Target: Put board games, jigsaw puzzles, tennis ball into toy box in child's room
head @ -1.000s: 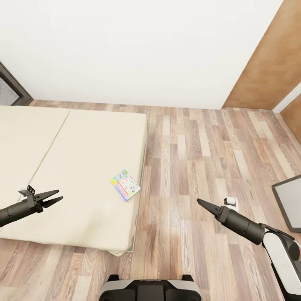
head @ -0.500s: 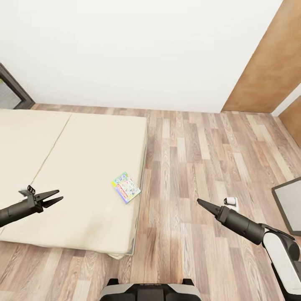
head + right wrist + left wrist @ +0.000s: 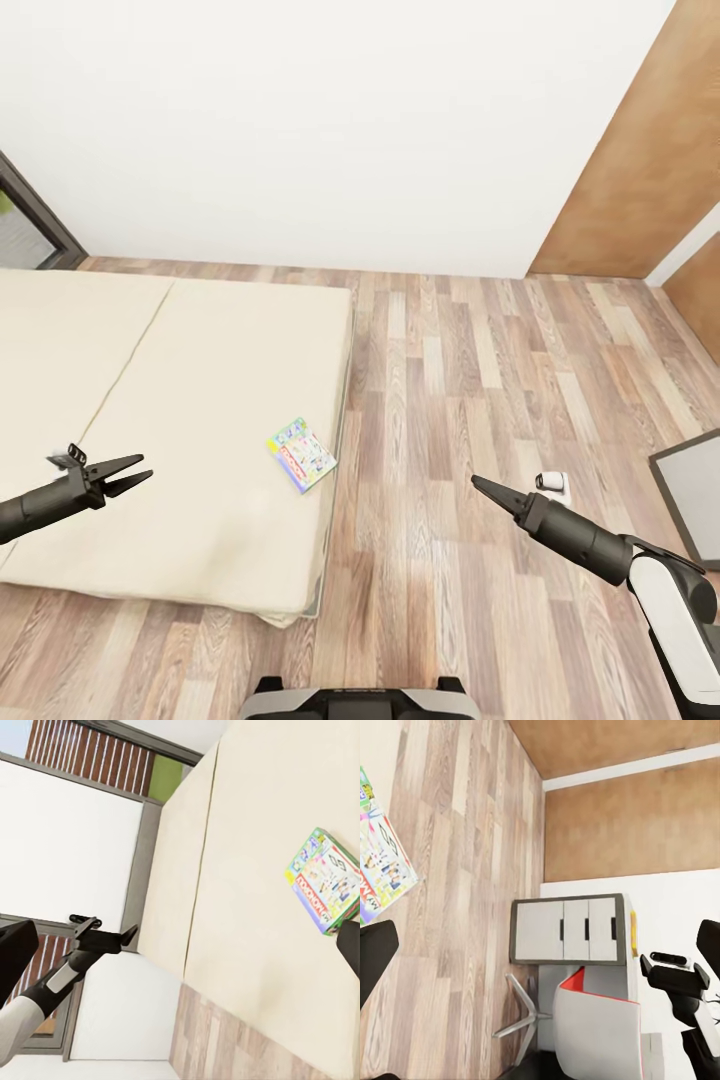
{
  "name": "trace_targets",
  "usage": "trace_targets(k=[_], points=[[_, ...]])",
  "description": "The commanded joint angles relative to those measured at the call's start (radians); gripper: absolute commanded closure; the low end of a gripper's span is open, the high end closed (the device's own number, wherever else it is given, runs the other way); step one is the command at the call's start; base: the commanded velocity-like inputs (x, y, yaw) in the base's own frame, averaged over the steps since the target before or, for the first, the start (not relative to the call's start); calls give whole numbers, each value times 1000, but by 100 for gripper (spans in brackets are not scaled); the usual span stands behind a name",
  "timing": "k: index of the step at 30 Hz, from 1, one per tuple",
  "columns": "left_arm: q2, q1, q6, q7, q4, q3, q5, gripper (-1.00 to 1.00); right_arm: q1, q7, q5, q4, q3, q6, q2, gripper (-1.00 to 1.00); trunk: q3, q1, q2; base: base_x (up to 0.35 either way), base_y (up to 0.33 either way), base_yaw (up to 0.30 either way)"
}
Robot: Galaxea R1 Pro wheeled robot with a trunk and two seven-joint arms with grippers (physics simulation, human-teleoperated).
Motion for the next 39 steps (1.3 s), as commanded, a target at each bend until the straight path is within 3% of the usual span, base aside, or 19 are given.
trace_targets(k=[1, 39], points=[[0, 0, 11, -4, 0, 0, -1, -100, -1, 1, 0, 0, -1, 5, 0, -100, 0, 1, -1, 0, 0, 0], [-10, 0, 11, 5, 0, 0, -6, -100, -1, 0, 1, 0, -1, 3, 1, -100, 63, 1, -1, 0, 0, 0]])
